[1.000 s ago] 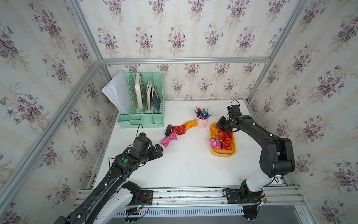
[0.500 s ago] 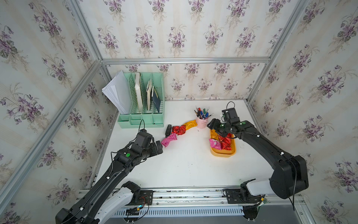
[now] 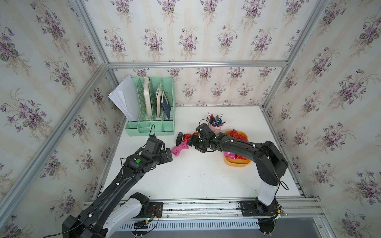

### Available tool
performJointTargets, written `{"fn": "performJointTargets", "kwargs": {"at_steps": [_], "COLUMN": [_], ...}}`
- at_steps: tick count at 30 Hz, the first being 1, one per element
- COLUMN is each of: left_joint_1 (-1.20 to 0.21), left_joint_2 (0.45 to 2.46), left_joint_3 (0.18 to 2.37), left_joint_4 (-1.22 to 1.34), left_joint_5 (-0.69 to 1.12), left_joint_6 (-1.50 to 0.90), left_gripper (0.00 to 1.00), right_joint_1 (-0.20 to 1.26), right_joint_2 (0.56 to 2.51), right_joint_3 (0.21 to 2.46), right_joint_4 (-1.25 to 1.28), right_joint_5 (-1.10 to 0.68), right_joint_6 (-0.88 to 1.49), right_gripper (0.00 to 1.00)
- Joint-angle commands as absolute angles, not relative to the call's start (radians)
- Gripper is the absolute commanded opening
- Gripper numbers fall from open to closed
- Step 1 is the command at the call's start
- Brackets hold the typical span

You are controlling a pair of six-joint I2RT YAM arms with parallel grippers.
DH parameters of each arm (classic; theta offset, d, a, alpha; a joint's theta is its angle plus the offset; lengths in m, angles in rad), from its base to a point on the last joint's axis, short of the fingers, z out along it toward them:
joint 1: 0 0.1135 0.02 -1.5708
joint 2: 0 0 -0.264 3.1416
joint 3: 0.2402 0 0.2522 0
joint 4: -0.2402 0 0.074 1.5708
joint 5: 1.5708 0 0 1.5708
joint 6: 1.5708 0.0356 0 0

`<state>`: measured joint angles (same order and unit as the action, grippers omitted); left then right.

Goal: Put the tea bags into the storage box
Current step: Pick up the tea bag from the center of the board.

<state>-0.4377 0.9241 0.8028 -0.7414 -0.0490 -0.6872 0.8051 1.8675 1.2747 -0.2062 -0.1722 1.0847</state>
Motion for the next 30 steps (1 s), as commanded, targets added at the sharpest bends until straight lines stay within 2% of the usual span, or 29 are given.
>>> {"fn": "performJointTargets", "kwargs": {"at_steps": [1, 11, 15, 22, 23, 30], "left_joint_1": [-0.436, -0.433, -0.434, -0.434, -0.434, -0.434], "left_joint_2": [0.902, 0.811, 0.807, 0.810, 0.807, 0.821], "left_joint_3": [0.788, 0.738, 0.733, 0.735, 0.735, 0.722], "left_joint_4": [-0.744, -0.756, -0.762, -0.769, -0.769, -0.748], "left_joint_5": [-0.066, -0.064, -0.067, -0.057, -0.056, -0.021], "left_joint_6": [-0.676, -0.669, -0.644, -0.638, -0.640, -0.639], "left_gripper": [0.99, 0.99, 0.99, 0.99, 0.99, 0.99], "right_joint_1": [0.828, 0.844, 0.843, 0.844, 0.843, 0.841], "right_joint_2": [1.899, 2.069, 2.099, 2.113, 2.108, 2.019], "right_joint_3": [1.290, 1.386, 1.384, 1.376, 1.369, 1.349], "right_joint_4": [-0.120, -0.072, -0.041, -0.024, -0.022, -0.097], "right_joint_5": [-0.145, -0.178, -0.174, -0.179, -0.179, -0.199], "right_joint_6": [1.245, 1.396, 1.434, 1.448, 1.445, 1.279], "right_gripper": [0.69, 0.65, 0.40, 0.03, 0.00, 0.00]}}
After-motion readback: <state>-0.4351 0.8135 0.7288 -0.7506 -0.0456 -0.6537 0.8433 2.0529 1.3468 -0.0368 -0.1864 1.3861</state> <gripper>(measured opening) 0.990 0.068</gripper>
